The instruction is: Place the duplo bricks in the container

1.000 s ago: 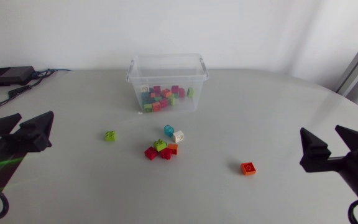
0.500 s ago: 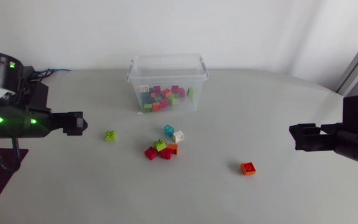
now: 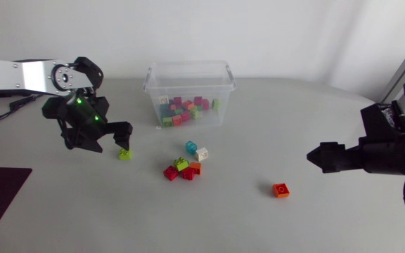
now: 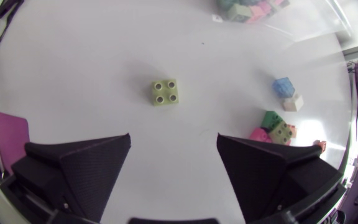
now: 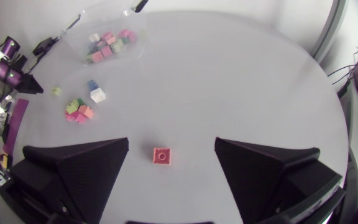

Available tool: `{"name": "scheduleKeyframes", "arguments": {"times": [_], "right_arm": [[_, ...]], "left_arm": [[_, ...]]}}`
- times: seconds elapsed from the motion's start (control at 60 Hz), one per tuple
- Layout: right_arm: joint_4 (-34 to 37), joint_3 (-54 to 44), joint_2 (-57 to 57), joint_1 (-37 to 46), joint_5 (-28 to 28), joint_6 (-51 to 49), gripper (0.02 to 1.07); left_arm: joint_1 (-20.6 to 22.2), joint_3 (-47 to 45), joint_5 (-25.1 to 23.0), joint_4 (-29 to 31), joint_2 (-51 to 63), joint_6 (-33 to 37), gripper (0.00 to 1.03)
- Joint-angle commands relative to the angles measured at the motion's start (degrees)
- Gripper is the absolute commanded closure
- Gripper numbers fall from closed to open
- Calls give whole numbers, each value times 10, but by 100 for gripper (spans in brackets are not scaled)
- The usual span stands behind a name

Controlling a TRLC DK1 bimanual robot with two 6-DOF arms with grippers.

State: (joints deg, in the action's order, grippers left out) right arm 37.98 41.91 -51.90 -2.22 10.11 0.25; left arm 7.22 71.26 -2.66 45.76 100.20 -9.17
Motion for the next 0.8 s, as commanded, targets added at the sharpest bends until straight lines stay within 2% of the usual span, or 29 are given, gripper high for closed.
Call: {"name": "scheduleKeyframes", "arguments": {"times": [0.0,0.2,0.45,0.583,0.783], "right_arm": [[13,17,-24,-4,1,19,7],[13,15,-66,-21,-17,29,7],[11,13,-102,-67,-55,47,7],[11,14,-115,-79,-66,55,7],[10,13,-123,-90,-76,61,7]], "left_arm": [[6,31,5,12,44,-27,7],[6,81,24,17,115,-44,8],[2,128,35,15,172,-59,14],[-5,143,39,13,191,-71,25],[-9,150,39,9,211,-80,31]]}}
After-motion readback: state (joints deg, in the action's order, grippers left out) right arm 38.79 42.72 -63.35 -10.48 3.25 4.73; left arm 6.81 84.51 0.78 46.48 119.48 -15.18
